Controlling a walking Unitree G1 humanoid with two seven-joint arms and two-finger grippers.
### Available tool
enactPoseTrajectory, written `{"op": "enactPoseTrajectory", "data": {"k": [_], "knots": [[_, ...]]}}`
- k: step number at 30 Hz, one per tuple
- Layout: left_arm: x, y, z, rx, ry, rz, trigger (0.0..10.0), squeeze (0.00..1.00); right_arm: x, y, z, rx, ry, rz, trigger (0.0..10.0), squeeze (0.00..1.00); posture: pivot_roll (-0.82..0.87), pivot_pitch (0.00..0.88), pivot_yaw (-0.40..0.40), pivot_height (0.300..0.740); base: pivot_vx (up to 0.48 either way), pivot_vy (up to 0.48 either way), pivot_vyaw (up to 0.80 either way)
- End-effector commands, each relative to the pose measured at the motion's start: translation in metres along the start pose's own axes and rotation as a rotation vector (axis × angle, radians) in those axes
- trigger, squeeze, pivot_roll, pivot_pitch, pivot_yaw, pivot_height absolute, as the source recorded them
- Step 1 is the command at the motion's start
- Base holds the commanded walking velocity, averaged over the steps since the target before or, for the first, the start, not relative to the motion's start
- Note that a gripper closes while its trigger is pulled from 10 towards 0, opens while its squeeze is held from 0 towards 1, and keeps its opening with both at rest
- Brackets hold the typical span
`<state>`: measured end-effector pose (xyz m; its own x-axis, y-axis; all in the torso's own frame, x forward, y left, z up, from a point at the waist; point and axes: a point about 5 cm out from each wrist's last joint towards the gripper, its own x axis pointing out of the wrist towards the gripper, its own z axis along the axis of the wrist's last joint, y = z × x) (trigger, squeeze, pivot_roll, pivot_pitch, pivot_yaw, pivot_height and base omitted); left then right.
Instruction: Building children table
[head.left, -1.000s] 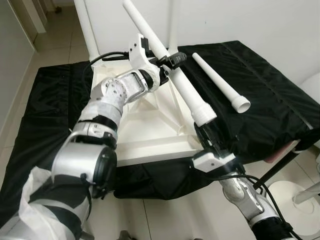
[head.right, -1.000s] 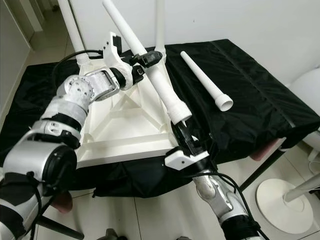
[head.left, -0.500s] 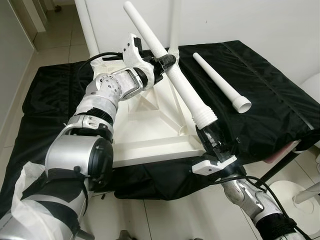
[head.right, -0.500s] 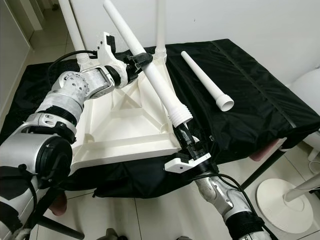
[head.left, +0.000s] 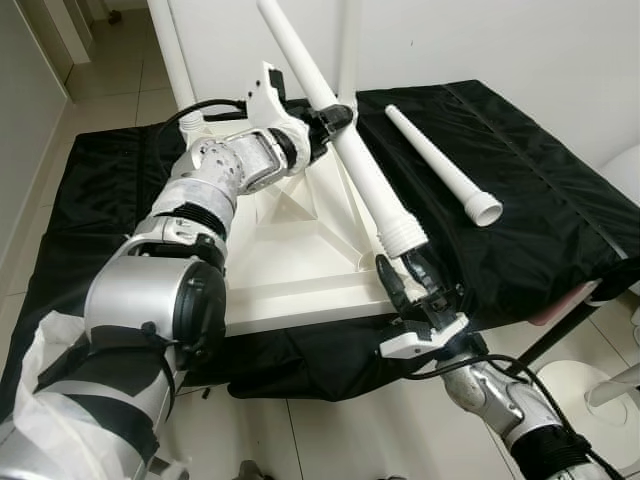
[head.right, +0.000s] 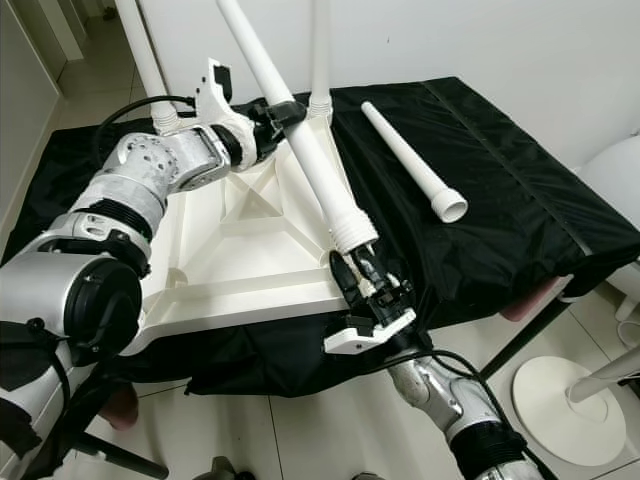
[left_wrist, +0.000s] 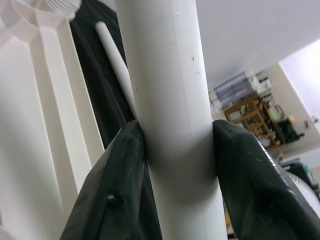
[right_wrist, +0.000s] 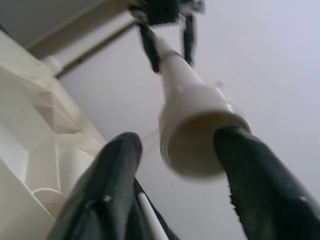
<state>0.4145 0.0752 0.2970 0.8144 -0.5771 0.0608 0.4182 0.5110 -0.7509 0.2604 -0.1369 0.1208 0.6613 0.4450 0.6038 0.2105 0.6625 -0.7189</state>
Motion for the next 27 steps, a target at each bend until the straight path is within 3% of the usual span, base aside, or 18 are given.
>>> {"op": "enactPoseTrajectory", "data": {"k": [1,2,3,6,7,9,17,21,24,27], "knots": [[-0.003,-0.018,0.013,-0.015,-0.053,-0.278,6.8,0.00,-0.003,-0.001,0.002,0.014,0.031,-0.065,10.0,1.00,-0.06,0.033,0.098,0.740,0.000,0.000,0.00],[-0.003,-0.018,0.013,-0.015,-0.053,-0.278,6.8,0.00,-0.003,-0.001,0.002,0.014,0.031,-0.065,10.0,1.00,-0.06,0.033,0.098,0.740,0.000,0.000,0.00],[-0.004,-0.018,0.015,-0.024,-0.060,-0.271,10.0,0.00,-0.005,0.001,0.003,0.007,0.037,-0.070,10.0,1.00,-0.06,0.035,0.099,0.740,0.000,0.000,0.00],[-0.004,-0.016,0.017,-0.029,-0.071,-0.256,10.0,0.00,-0.006,0.001,0.004,0.012,0.050,-0.083,10.0,1.00,-0.06,0.038,0.100,0.740,0.000,0.000,0.00],[-0.005,-0.015,0.021,-0.033,-0.089,-0.242,10.0,0.00,-0.008,0.001,0.005,0.017,0.066,-0.097,10.0,0.00,-0.06,0.040,0.104,0.740,0.000,0.000,0.00],[-0.005,-0.015,0.021,-0.033,-0.089,-0.242,10.0,0.00,-0.008,0.001,0.005,0.017,0.066,-0.097,10.0,0.00,-0.06,0.040,0.104,0.740,0.000,0.000,0.00],[-0.014,-0.006,0.040,0.000,-0.170,-0.192,10.0,0.00,-0.020,-0.014,-0.005,0.099,0.241,-0.248,10.0,0.00,-0.07,0.048,0.108,0.740,0.000,0.000,0.00],[-0.022,-0.001,0.054,0.053,-0.255,-0.174,10.0,0.00,-0.020,-0.054,-0.024,0.118,0.377,-0.467,10.0,0.00,-0.08,0.049,0.112,0.740,0.000,0.000,0.00],[-0.023,-0.002,0.058,0.045,-0.277,-0.184,10.0,0.00,-0.019,-0.064,-0.027,0.103,0.404,-0.507,10.0,0.00,-0.09,0.048,0.113,0.740,0.000,0.000,0.00],[-0.025,-0.006,0.062,0.113,-0.332,-0.191,10.0,0.00,-0.017,-0.078,-0.032,0.104,0.436,-0.568,10.0,0.00,-0.10,0.043,0.117,0.740,0.000,0.000,0.00]]}}
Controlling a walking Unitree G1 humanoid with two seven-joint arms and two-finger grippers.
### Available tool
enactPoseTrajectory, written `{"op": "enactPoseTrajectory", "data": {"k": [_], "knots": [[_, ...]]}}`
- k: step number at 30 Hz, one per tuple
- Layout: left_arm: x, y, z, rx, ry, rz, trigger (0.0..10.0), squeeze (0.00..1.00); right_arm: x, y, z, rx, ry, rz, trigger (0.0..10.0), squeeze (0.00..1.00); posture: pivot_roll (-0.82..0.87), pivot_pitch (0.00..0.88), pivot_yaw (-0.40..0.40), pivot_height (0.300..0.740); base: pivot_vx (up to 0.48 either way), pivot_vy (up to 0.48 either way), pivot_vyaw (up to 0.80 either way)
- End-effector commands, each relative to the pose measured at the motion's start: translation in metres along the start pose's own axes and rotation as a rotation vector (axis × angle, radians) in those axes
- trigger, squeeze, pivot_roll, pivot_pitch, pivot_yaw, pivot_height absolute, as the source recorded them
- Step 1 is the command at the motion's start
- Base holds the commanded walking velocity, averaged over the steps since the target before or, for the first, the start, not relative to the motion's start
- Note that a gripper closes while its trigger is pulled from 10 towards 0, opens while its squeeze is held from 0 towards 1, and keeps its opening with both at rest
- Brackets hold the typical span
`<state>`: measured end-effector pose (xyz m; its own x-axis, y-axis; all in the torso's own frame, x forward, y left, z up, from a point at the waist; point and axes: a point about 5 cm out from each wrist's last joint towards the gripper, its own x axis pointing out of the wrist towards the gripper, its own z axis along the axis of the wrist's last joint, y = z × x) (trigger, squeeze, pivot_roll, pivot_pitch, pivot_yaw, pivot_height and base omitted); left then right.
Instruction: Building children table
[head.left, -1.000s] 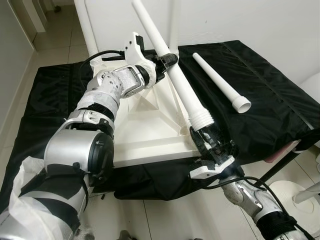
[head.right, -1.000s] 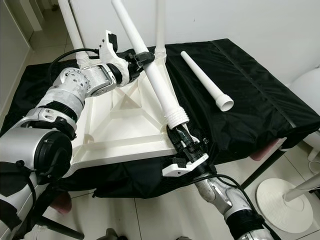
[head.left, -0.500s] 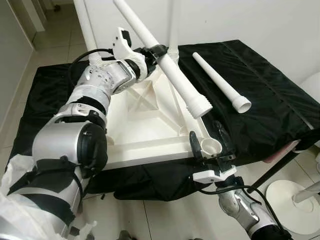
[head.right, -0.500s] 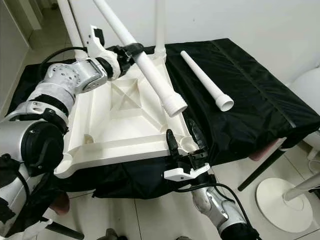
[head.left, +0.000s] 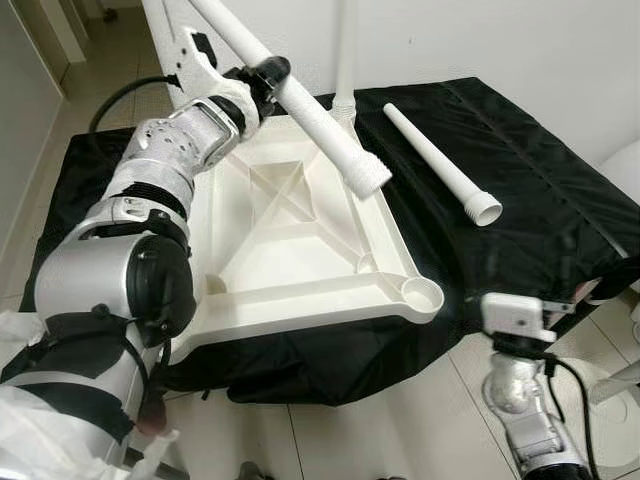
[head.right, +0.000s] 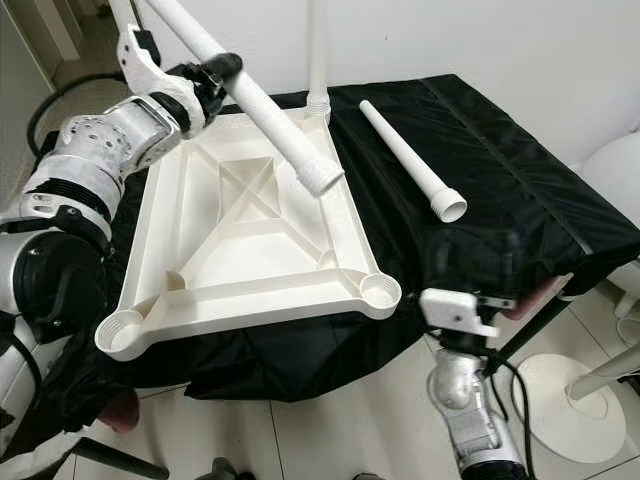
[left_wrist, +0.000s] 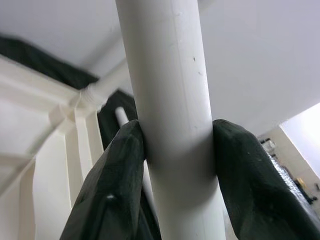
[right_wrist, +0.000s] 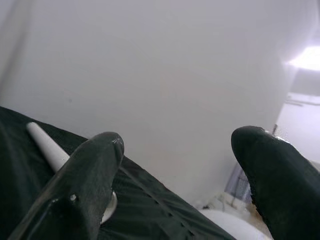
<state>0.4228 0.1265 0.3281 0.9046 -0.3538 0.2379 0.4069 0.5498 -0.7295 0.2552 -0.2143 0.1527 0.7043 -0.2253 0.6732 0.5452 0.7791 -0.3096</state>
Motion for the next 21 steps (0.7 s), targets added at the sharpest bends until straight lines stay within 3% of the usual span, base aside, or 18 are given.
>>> {"op": "enactPoseTrajectory", "data": {"k": [1,5,10,15,21], "knots": [[-0.002,-0.012,0.007,0.041,-0.040,-0.223,10.0,0.00,0.003,-0.001,0.001,0.016,0.018,-0.020,10.0,0.00,-0.10,0.043,0.117,0.740,0.000,0.000,0.00],[-0.003,-0.016,0.011,0.081,-0.103,-0.239,10.0,0.00,0.010,-0.008,-0.002,0.057,0.079,-0.073,10.0,0.00,-0.11,0.034,0.133,0.740,0.000,0.000,0.00],[-0.004,-0.022,0.010,0.158,-0.162,-0.239,10.0,0.00,0.024,-0.005,-0.001,0.139,0.149,-0.034,10.0,0.00,-0.13,0.026,0.183,0.740,0.000,0.000,0.00],[-0.005,-0.026,0.005,0.246,-0.247,-0.216,10.0,0.00,0.050,0.007,-0.001,0.298,0.269,0.052,10.0,0.00,-0.18,0.022,0.249,0.740,0.000,0.000,0.00],[-0.007,-0.029,-0.003,0.335,-0.268,-0.216,10.0,0.00,0.066,0.000,-0.006,0.327,0.321,0.086,10.0,0.00,-0.18,0.019,0.275,0.740,0.000,0.000,0.00]]}}
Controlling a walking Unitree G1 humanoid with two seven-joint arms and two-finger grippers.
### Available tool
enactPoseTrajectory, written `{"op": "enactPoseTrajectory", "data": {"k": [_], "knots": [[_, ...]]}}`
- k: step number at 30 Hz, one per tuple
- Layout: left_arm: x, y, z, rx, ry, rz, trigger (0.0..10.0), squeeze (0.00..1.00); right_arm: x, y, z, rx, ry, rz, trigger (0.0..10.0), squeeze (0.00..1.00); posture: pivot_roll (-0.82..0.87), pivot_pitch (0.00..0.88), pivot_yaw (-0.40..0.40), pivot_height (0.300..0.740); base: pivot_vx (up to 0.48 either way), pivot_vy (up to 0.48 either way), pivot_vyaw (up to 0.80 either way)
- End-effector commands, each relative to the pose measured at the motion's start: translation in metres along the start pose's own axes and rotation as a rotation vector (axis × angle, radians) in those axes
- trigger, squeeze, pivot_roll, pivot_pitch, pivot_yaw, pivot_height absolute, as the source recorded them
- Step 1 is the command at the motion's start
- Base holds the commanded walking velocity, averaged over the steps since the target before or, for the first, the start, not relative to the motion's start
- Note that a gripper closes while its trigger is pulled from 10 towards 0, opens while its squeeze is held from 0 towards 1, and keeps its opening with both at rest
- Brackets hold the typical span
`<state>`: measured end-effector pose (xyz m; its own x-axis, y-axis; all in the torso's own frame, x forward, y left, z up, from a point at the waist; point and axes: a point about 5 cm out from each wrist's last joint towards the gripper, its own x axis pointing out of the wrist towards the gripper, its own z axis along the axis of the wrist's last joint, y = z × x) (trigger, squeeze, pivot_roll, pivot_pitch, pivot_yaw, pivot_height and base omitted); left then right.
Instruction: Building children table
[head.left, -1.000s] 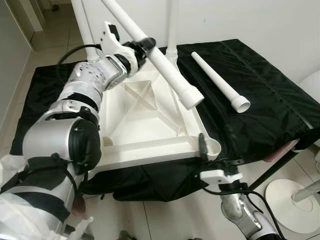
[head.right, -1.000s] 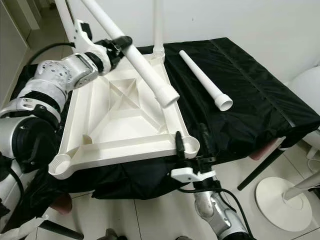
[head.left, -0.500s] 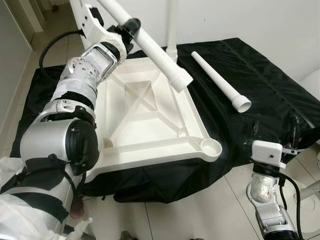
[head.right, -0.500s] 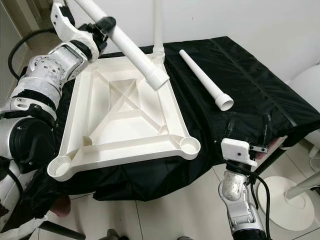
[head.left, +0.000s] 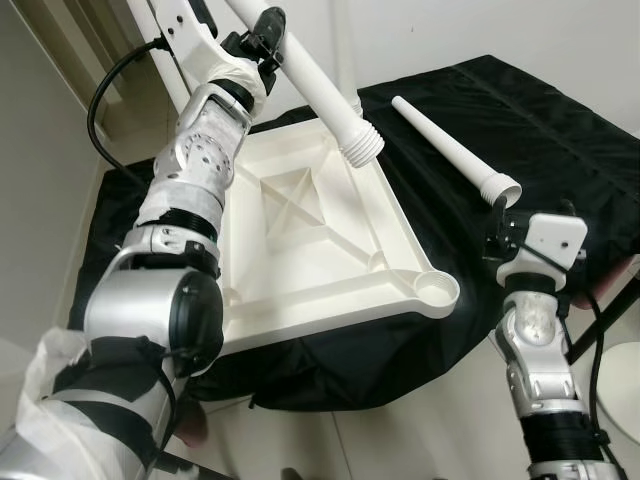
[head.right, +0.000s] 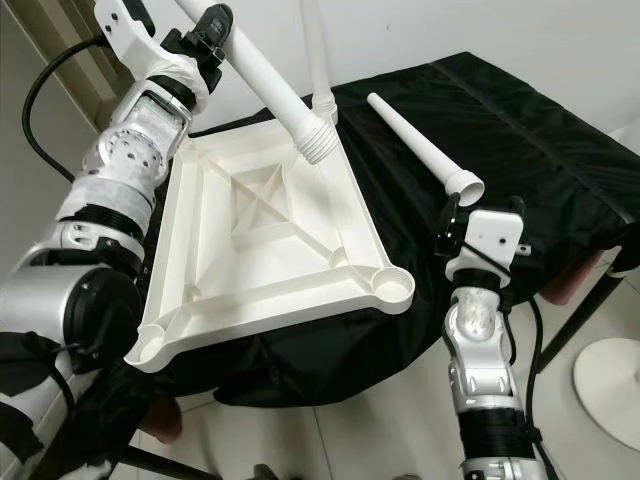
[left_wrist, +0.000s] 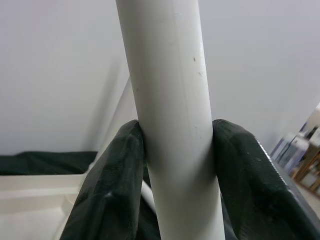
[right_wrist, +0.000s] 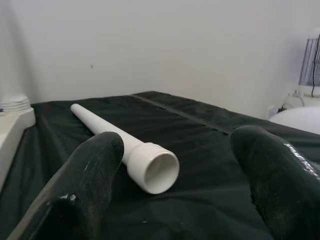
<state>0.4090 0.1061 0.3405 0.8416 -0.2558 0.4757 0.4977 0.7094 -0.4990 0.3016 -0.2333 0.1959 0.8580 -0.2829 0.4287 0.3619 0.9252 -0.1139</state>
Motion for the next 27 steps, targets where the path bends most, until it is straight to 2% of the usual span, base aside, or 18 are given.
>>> {"op": "enactPoseTrajectory", "data": {"k": [1,5,7,11,12,13,14,15,18,21,27], "knots": [[-0.003,-0.002,0.008,0.052,-0.039,-0.102,10.0,0.00,0.001,0.002,-0.003,0.028,0.035,0.010,10.0,0.00,-0.18,0.019,0.275,0.740,0.000,0.000,0.00],[-0.006,-0.004,0.005,0.084,-0.035,-0.118,10.0,0.00,0.004,-0.008,-0.004,0.018,0.052,0.024,10.0,0.00,-0.17,0.018,0.279,0.740,0.000,0.000,0.00],[-0.008,-0.004,0.003,0.116,-0.034,-0.117,10.0,0.00,0.008,-0.009,-0.003,0.016,0.058,0.045,10.0,0.00,-0.17,0.015,0.272,0.740,0.000,0.000,0.00],[-0.010,-0.003,0.001,0.122,-0.043,-0.122,10.0,0.00,0.010,-0.008,-0.001,0.023,0.060,0.070,10.0,0.00,-0.16,0.017,0.247,0.740,0.000,0.000,0.00],[-0.016,-0.003,-0.005,0.162,-0.051,-0.126,10.0,0.00,0.008,-0.006,-0.006,0.100,0.106,0.041,10.0,0.00,-0.13,0.014,0.194,0.740,0.000,0.000,0.00],[-0.018,-0.003,-0.007,0.184,-0.053,-0.127,10.0,0.00,0.007,-0.005,-0.009,0.123,0.122,0.029,10.0,0.00,-0.13,0.014,0.194,0.740,0.000,0.000,0.00],[-0.018,-0.003,-0.007,0.184,-0.053,-0.127,10.0,0.00,0.007,-0.005,-0.009,0.123,0.122,0.029,10.0,0.00,-0.13,0.014,0.194,0.740,0.000,0.000,0.00],[-0.021,-0.003,-0.010,0.189,-0.052,-0.132,10.0,0.00,0.003,0.000,-0.013,0.136,0.138,0.035,10.0,0.00,-0.11,0.010,0.151,0.740,0.000,0.000,0.00],[-0.025,-0.002,-0.013,0.202,-0.050,-0.140,10.0,0.00,-0.001,0.008,-0.017,0.140,0.154,0.052,10.0,0.00,-0.11,0.010,0.151,0.740,0.000,0.000,0.00],[-0.033,-0.002,-0.022,0.238,-0.035,-0.156,10.0,0.00,-0.004,0.017,-0.018,0.162,0.163,0.087,10.0,0.00,-0.08,0.010,0.107,0.740,0.000,0.000,0.00],[-0.040,-0.001,-0.032,0.276,-0.013,-0.142,10.0,0.00,-0.005,0.020,-0.018,0.179,0.169,0.102,10.0,0.00,-0.08,0.014,0.104,0.740,0.000,0.000,0.00]]}}
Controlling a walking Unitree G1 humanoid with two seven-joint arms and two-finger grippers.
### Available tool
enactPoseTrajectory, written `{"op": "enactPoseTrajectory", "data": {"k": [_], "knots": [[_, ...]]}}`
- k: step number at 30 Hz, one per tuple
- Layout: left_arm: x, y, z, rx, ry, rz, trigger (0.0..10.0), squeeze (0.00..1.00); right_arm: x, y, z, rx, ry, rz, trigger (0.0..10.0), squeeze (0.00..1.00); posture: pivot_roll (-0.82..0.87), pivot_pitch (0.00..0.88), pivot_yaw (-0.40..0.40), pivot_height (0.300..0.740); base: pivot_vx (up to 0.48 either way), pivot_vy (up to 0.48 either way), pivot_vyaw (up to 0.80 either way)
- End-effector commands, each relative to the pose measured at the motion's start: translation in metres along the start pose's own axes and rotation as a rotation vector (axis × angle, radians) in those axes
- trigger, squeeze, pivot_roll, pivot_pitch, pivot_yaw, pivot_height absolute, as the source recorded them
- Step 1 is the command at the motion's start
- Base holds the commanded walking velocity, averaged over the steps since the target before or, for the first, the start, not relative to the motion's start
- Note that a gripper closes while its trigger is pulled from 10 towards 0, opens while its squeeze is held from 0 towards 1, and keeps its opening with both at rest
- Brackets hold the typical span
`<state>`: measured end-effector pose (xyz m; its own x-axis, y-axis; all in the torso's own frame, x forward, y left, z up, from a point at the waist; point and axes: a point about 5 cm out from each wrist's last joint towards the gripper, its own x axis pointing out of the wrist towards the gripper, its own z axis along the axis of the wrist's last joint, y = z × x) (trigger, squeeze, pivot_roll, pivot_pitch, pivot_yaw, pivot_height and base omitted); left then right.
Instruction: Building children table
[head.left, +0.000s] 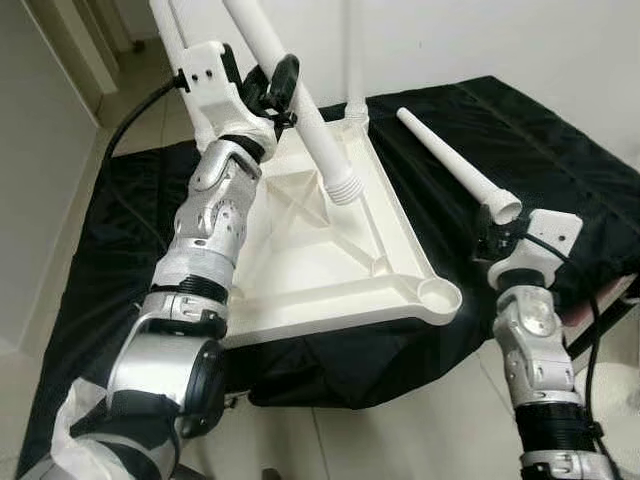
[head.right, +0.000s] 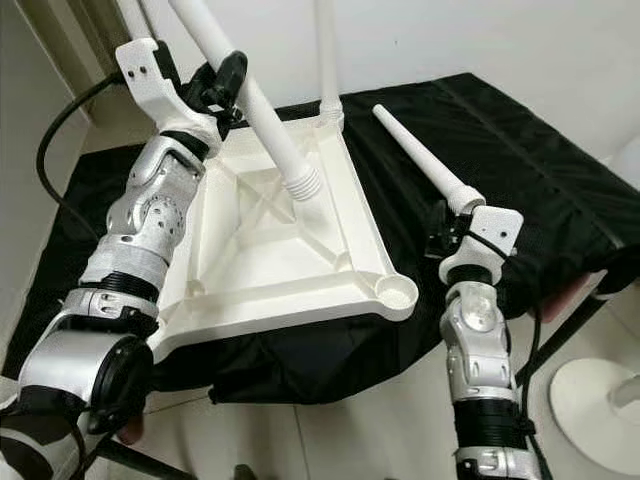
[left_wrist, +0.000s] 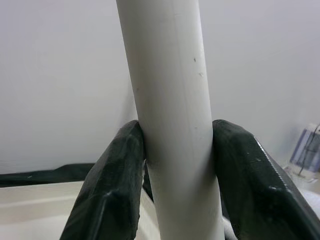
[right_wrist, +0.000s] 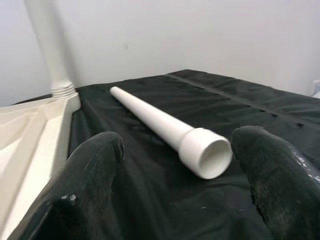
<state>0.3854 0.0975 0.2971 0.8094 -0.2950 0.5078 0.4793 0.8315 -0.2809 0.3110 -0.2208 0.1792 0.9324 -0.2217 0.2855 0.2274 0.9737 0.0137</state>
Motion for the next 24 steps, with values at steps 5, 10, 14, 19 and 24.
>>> {"op": "enactPoseTrajectory", "data": {"k": [5,10,14,19,24], "knots": [[-0.010,-0.012,-0.008,0.104,-0.001,-0.104,10.0,0.00,-0.006,0.007,-0.001,0.064,-0.010,0.016,10.0,0.00,-0.06,0.017,0.094,0.740,0.000,0.000,0.00],[-0.029,-0.003,-0.008,0.162,-0.011,0.012,10.0,0.00,-0.023,0.021,0.009,0.114,-0.051,0.088,10.0,0.00,-0.08,0.023,0.101,0.740,0.000,0.000,0.00],[-0.045,0.001,-0.003,0.227,-0.011,0.053,10.0,0.00,-0.034,0.024,0.013,0.140,-0.062,0.109,10.0,0.00,-0.07,0.009,0.093,0.740,0.000,0.000,0.00],[-0.056,-0.002,-0.003,0.293,-0.012,0.033,10.0,0.00,-0.040,0.029,0.015,0.163,-0.064,0.136,10.0,0.00,-0.08,0.000,0.081,0.740,0.000,0.000,0.00],[-0.060,-0.008,-0.006,0.393,-0.026,-0.019,10.0,0.00,-0.044,0.046,0.021,0.122,-0.070,0.280,10.0,0.00,-0.07,0.000,0.061,0.740,0.000,0.000,0.00]]}}
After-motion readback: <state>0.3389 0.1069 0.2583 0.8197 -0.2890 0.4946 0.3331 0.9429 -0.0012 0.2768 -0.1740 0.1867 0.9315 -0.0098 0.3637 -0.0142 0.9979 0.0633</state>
